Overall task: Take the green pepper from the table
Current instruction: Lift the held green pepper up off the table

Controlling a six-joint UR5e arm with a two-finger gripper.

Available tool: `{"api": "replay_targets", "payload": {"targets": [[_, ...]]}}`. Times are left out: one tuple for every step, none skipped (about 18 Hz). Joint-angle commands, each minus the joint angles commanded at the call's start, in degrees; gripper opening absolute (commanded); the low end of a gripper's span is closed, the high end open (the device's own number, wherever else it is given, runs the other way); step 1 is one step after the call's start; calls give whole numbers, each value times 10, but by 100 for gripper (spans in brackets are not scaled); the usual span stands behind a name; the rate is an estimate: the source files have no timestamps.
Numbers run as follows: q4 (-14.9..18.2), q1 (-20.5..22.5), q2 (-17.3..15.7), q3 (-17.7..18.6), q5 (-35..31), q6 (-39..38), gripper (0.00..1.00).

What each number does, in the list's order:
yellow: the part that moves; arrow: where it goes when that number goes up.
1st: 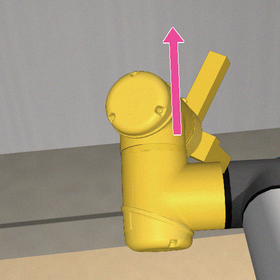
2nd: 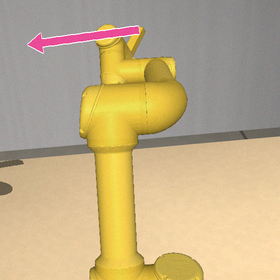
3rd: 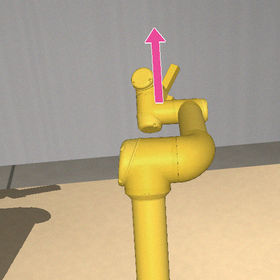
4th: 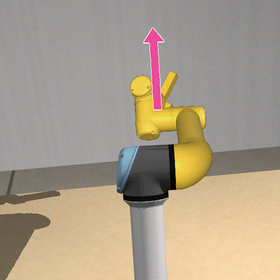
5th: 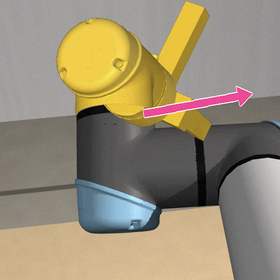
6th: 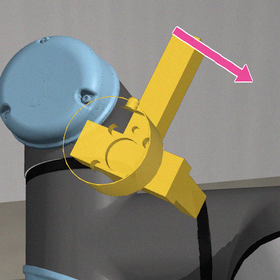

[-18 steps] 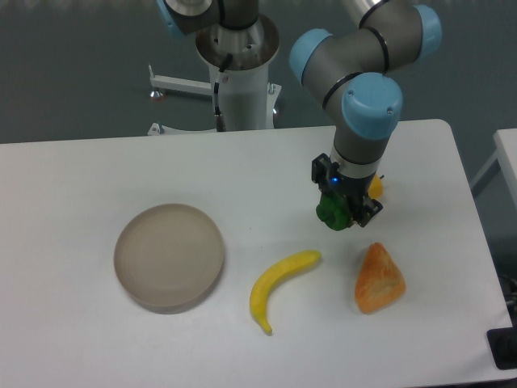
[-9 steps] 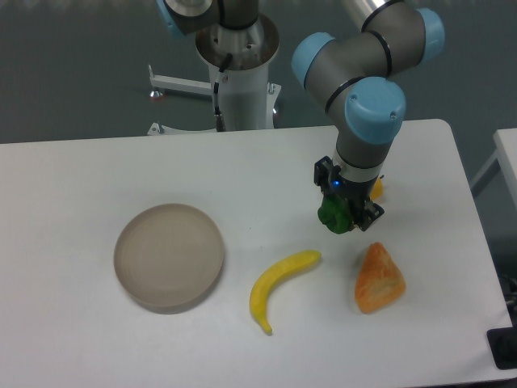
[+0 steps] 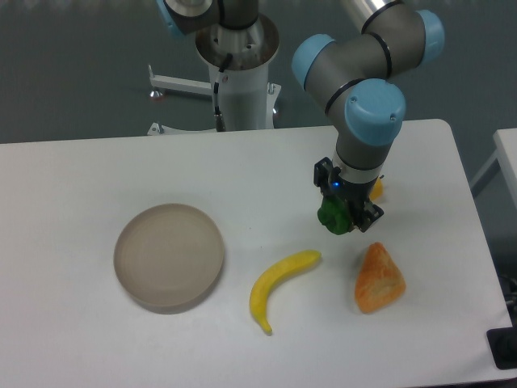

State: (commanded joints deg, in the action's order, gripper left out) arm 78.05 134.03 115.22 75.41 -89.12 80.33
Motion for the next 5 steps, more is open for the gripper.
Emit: {"api": "replay_targets", "payload": {"targets": [[0,0,0,0,-1,0,21],[0,0,0,0,-2,0,21],[1,0,0,0,-1,0,21],[2,1,-2,3,-2,0,21],[3,1,-2,3,-2,0,21]]}}
